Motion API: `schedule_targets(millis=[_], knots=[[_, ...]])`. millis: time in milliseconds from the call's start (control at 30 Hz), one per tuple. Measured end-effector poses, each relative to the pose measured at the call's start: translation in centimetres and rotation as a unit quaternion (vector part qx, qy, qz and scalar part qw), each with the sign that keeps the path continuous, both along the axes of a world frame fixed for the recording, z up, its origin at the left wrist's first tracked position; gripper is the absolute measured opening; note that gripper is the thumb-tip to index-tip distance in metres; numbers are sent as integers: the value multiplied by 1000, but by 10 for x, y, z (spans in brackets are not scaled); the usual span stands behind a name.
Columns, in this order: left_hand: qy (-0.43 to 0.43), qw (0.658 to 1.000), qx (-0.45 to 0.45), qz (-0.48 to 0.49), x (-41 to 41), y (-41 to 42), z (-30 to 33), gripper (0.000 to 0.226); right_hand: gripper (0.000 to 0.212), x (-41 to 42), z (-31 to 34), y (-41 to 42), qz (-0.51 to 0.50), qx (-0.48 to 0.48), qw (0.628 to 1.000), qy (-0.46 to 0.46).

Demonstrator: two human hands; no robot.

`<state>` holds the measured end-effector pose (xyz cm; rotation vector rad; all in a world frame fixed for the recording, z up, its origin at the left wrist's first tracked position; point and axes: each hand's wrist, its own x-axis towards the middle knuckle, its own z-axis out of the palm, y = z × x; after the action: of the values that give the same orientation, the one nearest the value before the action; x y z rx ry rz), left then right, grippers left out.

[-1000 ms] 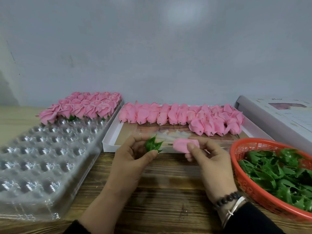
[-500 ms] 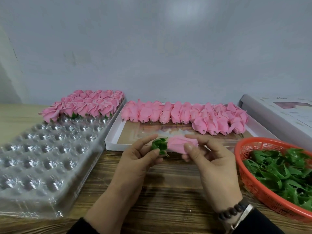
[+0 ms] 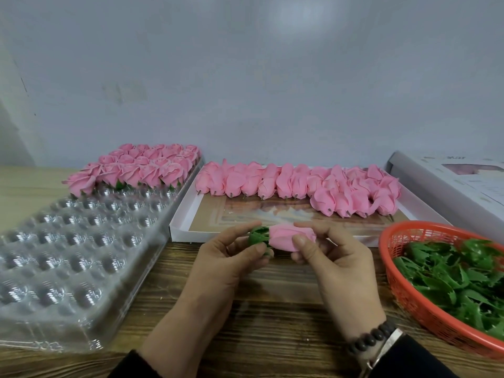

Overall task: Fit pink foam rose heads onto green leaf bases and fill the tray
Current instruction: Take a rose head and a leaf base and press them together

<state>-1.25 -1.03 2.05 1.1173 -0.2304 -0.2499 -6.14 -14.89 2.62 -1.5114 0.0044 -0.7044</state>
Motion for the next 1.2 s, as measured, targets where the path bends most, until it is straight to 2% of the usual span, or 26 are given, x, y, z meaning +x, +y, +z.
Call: schedule_targets(millis=[267,433,633,767,1000,1200], knots=[[-12,1000,11,-26,-3,-1,2,44,20,0,0,-4,-9,-25,999,24],[4,999,3,-50,-2,-3,3,35,17,0,0,-4,-12,-25,999,27],[21,998,-9,-59,-4,-4,4,35,19,2,-2,-4,-2,-15,1000,15],[21,999,-5,-39,-3,-3,4,44,25,1,-3,-2,-15,-29,999,7],[22,999,-44,12,-2,-3,9,24,11,7,-7,-13,-70,27,997,31],[1,995,-89,-35,-11,-39,36,28,12,14,-11,-18,-52,51,995,70]])
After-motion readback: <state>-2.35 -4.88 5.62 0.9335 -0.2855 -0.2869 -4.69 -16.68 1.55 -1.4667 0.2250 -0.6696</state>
